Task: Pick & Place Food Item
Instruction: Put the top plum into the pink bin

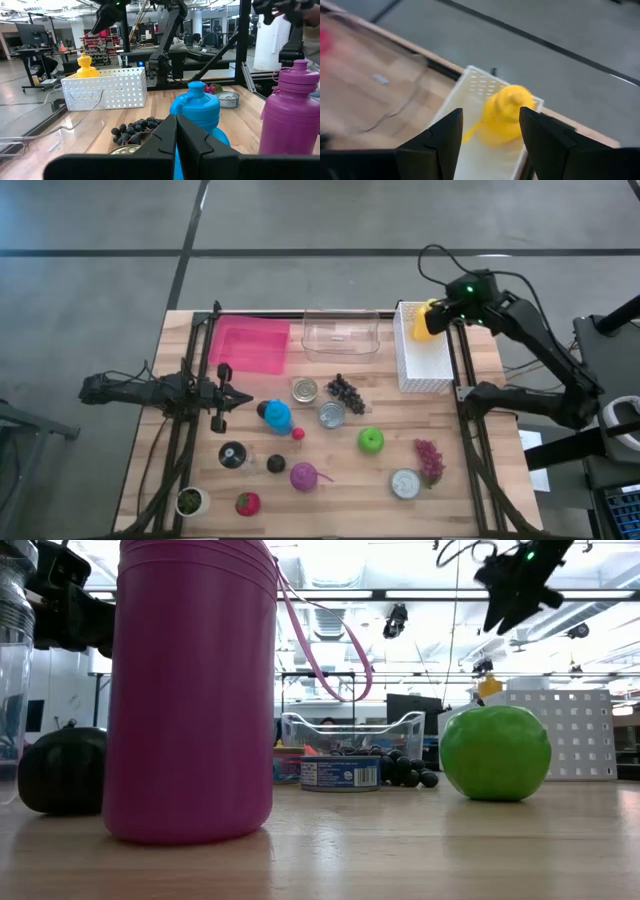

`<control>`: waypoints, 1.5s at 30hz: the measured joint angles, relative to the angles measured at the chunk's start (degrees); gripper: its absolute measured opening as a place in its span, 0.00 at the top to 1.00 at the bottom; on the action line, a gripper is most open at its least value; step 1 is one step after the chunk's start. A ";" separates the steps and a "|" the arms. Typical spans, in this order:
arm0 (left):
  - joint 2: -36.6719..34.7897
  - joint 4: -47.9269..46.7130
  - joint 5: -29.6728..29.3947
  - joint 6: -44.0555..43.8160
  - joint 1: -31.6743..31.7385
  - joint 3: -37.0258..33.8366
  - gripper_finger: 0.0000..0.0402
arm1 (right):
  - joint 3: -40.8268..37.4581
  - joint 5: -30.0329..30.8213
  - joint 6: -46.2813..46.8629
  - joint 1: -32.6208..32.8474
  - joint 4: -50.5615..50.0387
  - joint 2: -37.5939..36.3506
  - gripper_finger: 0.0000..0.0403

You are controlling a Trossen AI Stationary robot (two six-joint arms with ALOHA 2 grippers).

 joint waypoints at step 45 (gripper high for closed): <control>0.00 0.01 0.00 0.11 -0.01 0.00 0.96 | -21.74 -14.34 -7.65 18.23 6.44 -27.96 0.95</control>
